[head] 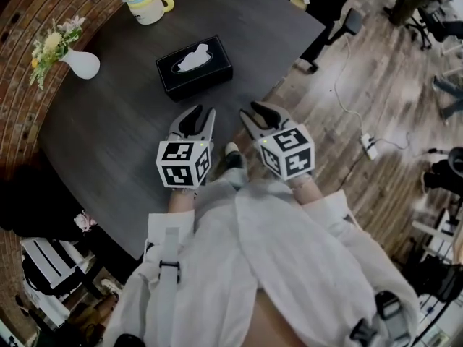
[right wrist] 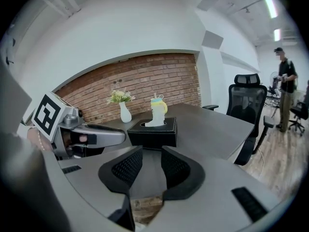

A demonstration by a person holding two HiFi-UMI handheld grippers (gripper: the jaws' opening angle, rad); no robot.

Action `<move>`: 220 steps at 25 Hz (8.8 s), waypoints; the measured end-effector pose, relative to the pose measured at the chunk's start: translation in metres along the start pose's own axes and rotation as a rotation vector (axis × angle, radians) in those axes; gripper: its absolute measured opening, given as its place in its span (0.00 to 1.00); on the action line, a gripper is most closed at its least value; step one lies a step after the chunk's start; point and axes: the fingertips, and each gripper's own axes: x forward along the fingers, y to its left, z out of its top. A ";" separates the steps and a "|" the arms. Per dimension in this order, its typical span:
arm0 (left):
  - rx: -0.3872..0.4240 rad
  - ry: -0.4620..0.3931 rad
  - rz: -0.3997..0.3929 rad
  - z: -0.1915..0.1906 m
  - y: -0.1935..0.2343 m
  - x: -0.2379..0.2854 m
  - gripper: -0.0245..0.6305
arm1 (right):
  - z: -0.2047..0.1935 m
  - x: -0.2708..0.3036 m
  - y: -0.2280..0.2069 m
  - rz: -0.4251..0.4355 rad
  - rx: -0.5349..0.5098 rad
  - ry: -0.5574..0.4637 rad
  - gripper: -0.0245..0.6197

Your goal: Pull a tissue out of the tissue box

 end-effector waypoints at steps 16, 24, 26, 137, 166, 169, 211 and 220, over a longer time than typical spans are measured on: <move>-0.055 -0.027 -0.015 0.040 0.057 0.051 0.18 | 0.037 0.079 -0.025 0.068 -0.026 0.047 0.22; -0.070 -0.032 0.028 0.039 0.075 0.049 0.18 | 0.048 0.096 -0.022 0.122 0.000 0.020 0.22; -0.078 -0.033 0.040 0.039 0.079 0.050 0.18 | 0.048 0.098 -0.022 0.131 -0.009 0.029 0.22; 0.090 0.117 0.158 0.089 0.094 0.104 0.05 | 0.054 0.146 -0.061 0.291 -0.204 0.178 0.12; 0.082 0.084 0.161 0.098 0.094 0.100 0.05 | 0.051 0.148 -0.061 0.268 -0.280 0.171 0.12; 0.077 0.080 0.162 0.098 0.094 0.100 0.05 | 0.052 0.149 -0.061 0.270 -0.283 0.172 0.12; 0.084 0.000 0.171 0.127 0.096 0.089 0.05 | 0.055 0.143 -0.055 0.274 -0.274 0.181 0.12; 0.056 -0.097 0.198 0.148 0.101 0.078 0.05 | 0.054 0.142 -0.056 0.269 -0.276 0.185 0.12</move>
